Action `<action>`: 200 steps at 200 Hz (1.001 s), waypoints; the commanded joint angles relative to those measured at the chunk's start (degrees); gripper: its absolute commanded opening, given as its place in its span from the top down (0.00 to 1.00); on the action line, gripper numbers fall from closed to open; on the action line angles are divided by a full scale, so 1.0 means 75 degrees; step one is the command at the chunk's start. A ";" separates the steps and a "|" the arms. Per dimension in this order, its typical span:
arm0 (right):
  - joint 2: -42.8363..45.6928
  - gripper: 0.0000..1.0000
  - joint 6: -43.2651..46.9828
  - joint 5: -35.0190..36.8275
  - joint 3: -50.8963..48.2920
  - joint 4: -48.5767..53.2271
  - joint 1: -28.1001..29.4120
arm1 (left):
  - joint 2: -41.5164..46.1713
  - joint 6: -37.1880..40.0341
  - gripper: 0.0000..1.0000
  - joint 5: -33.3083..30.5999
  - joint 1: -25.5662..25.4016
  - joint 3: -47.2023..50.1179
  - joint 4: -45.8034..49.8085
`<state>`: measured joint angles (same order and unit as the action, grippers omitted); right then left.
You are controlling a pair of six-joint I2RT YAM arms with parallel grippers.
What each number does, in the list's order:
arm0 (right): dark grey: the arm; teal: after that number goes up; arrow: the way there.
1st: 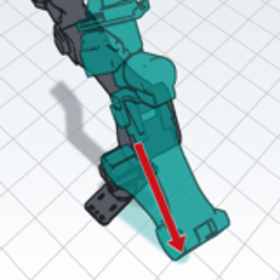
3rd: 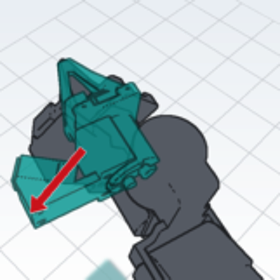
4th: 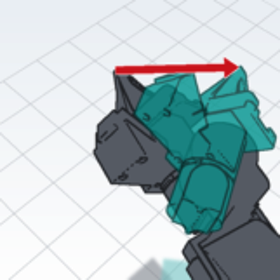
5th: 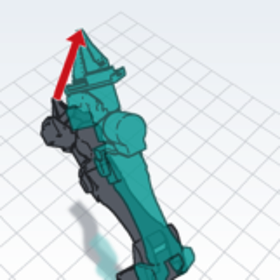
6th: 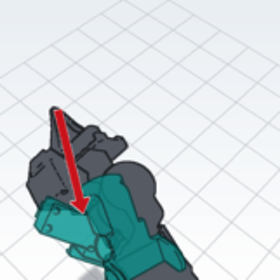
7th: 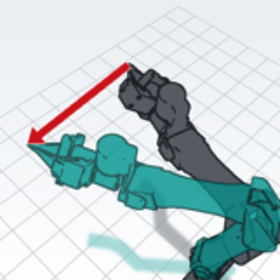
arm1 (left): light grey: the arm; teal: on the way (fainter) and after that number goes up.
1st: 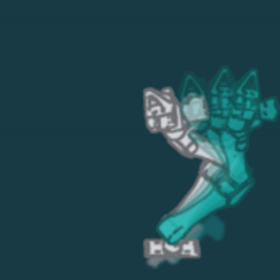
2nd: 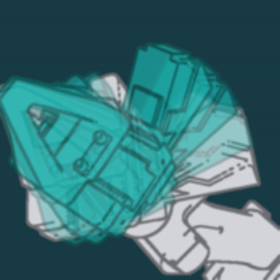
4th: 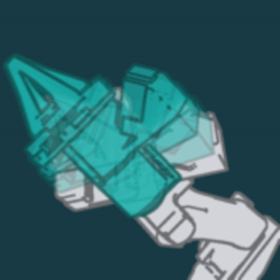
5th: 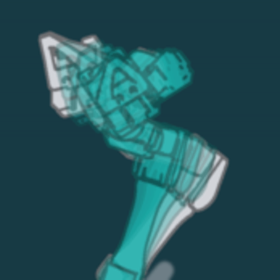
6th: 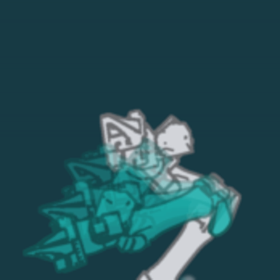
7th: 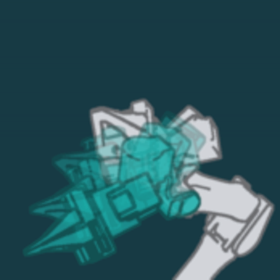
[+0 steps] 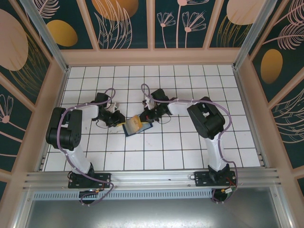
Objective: Put the credit cards into the card holder
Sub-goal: Insert the credit card into the card slot.
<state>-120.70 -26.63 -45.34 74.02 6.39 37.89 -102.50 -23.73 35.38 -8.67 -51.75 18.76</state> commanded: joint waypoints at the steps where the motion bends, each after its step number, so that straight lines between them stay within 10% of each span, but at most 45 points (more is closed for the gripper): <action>1: 0.0381 1.00 -0.0704 0.0763 -0.0590 -0.0072 0.0045 | -0.0033 -0.0059 0.82 -0.0563 -0.0002 0.0287 0.0440; 200: 0.0044 1.00 -0.0999 0.0524 -0.0491 -0.0576 0.0373 | 0.0130 -0.0068 0.84 -0.0360 -0.0005 0.0313 0.0343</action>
<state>-117.91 -34.89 -41.06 68.77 0.73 39.20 -101.60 -24.08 35.29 -8.67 -50.68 18.02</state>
